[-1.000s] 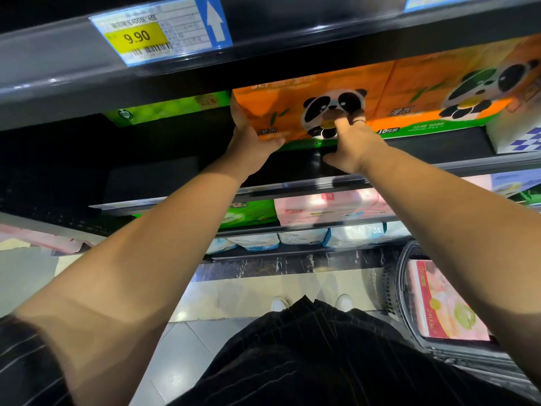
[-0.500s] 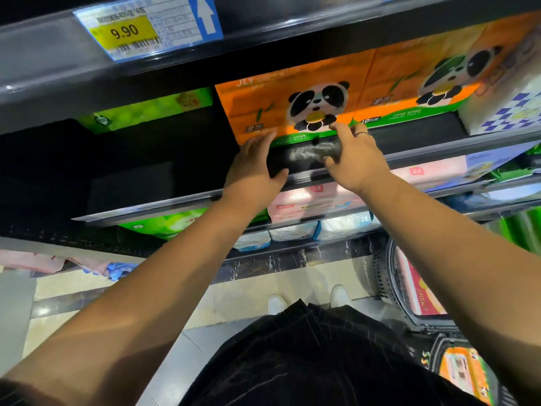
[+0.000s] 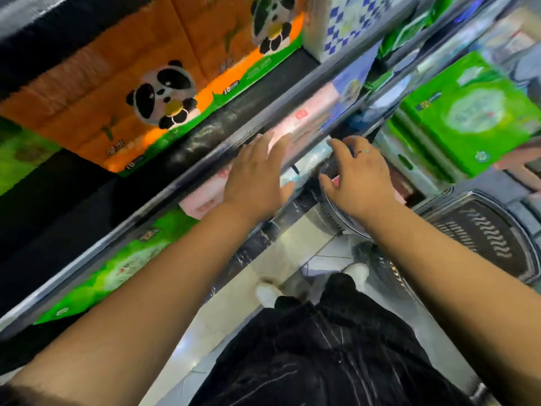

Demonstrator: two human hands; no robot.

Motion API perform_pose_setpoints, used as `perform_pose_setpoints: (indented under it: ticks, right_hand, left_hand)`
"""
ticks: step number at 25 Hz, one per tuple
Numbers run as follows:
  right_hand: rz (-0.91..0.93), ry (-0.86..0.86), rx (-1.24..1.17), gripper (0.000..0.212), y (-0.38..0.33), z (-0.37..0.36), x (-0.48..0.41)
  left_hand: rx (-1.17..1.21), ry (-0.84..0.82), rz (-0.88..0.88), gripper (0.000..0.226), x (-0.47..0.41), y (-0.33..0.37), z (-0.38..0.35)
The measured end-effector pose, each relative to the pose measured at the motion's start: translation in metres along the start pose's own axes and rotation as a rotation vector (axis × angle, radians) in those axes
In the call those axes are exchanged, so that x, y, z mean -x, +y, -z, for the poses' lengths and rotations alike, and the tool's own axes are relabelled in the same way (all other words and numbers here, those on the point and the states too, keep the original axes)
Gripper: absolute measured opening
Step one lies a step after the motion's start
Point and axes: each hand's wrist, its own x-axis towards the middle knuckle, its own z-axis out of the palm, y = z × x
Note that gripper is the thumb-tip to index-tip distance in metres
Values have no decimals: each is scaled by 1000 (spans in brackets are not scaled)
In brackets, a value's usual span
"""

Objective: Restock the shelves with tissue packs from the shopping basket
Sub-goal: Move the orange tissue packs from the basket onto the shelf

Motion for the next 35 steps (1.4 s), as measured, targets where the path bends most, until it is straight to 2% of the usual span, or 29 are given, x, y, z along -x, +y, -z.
perform_pose_setpoints:
  ticks: [4,7,19,25,28,33,35]
  right_hand:
    - [-152,5,23,67,66,9,40]
    - [-230,-11,17,71,116,17,67]
    - [-544,-102,-43,67,336,25,205]
    - [-741,-152,-140,69,399,-17,248]
    - [-897,-189,-211,67,421,-46,254]
    - [-1079,-228,-277,72,467,-116,255]
    - [-1134,-299,-303,73,487,-151,251]
  left_hand:
    - [-74,-15,-200,84,-15,62,-29]
    - [-68,-84,-231,89,-27,113,-52]
    - [-108,-356,-543,85,-57,338,-175]
    - [-170,-530,-648,84,-75,387,-238]
    - [-182,-585,-701,84,-94,397,-281]
    - [-267,-707,-781,81,-137,409,-390]
    - [-292,-762,-800,82,-153,409,-439]
